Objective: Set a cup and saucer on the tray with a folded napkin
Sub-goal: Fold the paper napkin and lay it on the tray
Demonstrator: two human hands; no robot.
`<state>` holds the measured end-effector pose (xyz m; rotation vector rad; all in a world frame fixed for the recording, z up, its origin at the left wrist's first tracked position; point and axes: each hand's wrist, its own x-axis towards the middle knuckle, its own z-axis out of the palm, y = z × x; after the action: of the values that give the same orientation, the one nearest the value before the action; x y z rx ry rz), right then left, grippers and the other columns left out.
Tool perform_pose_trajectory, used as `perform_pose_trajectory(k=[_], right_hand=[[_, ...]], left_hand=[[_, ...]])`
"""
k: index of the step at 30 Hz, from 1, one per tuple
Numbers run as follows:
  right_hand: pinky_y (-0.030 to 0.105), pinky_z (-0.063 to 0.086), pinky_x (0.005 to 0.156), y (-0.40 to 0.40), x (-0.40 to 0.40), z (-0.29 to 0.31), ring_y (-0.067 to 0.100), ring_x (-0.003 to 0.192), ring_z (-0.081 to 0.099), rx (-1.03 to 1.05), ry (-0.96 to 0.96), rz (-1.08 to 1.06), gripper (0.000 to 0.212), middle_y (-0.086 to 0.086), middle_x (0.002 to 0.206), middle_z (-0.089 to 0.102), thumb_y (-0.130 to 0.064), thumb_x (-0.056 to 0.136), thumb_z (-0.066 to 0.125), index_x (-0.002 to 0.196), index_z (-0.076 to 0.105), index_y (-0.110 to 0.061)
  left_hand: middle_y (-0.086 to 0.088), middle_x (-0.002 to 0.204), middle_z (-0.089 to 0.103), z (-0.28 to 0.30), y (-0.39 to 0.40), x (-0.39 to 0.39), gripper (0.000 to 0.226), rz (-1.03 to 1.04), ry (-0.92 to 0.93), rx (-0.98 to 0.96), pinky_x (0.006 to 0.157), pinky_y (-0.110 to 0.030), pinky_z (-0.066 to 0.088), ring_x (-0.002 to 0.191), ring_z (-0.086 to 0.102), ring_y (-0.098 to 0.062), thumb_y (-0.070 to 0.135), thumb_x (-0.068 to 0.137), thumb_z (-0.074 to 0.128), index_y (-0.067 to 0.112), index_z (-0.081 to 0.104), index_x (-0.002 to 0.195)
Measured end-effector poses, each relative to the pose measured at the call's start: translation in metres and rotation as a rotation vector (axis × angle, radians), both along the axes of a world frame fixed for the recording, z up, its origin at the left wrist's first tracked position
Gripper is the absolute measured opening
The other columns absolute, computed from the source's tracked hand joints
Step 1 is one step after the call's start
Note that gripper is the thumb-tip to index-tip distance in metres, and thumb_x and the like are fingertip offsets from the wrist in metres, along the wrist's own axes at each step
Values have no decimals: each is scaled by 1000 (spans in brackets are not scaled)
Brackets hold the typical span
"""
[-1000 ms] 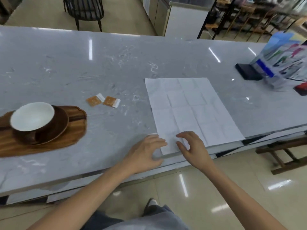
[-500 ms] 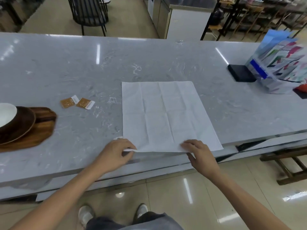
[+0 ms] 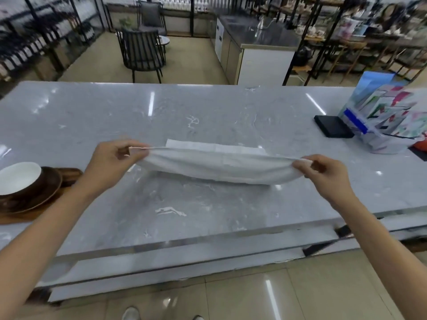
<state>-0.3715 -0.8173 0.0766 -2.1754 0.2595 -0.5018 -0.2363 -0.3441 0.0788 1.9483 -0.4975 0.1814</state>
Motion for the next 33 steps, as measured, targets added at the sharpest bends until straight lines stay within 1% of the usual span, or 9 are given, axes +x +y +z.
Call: perform_pose_trajectory(k=[4,7,10,13,16,19,26,30,33], right_hand=[[35,60,88,0,34,48,4,91,70,200,-168,7,11,-14,94,76,-39,95,69,96,78,-32],[31,58,89,10,50,79,2,99,70,228,-245,25,14,-19,100,75,-41,99,62,100,76,-38],[22,59,76,20,58,104,-1,94,70,247,-345,-16,14,-19,100,74,-46,98,61,97,75,-44],[15,55,63,28,59,123,-3,83,69,287,-483,-64,13,-19,93,75,-47,97,64,95,76,-41],[15,54,66,36,62,139,-4,80,67,329,-630,-95,11,-20,87,75,-45,94,69,91,77,-38],[13,54,69,42,70,152,-4,81,68,338,-707,-125,8,-19,87,77,-44,92,72,89,77,-39],[13,51,61,43,113,146,-3,70,65,234,-478,-84,13,-17,79,75,-42,91,68,83,78,-38],[21,53,67,31,150,110,7,79,71,157,-235,-64,17,-7,88,78,-45,92,69,90,80,-31],[25,53,64,23,176,84,5,66,64,124,-104,-34,18,-6,85,76,-41,93,72,91,79,-25]], left_hand=[[26,83,77,52,-5,23,24,20,-40,-190,72,-7,53,79,70,9,17,89,75,40,78,85],[18,87,80,81,-6,36,18,50,-41,-302,74,-14,59,81,74,1,21,91,75,37,81,86],[11,88,81,104,-2,43,7,73,-71,-393,77,-23,62,82,74,-6,29,90,75,31,82,92],[7,86,81,123,4,43,14,78,-119,-476,75,-28,61,80,73,-12,37,83,80,28,82,94],[4,86,80,138,10,42,20,87,-174,-523,80,-43,54,85,66,-26,38,80,84,25,83,95],[9,84,80,151,14,44,21,73,-217,-563,81,-35,57,83,70,-16,40,75,87,25,83,90],[14,78,79,127,22,85,3,133,-67,-334,61,-19,59,68,72,-1,27,87,79,28,81,85],[22,81,77,86,26,117,7,205,51,-151,59,-17,52,70,67,7,39,84,79,34,78,89],[19,66,70,59,27,136,5,212,107,-80,48,-12,48,53,58,5,48,78,81,46,78,74]])
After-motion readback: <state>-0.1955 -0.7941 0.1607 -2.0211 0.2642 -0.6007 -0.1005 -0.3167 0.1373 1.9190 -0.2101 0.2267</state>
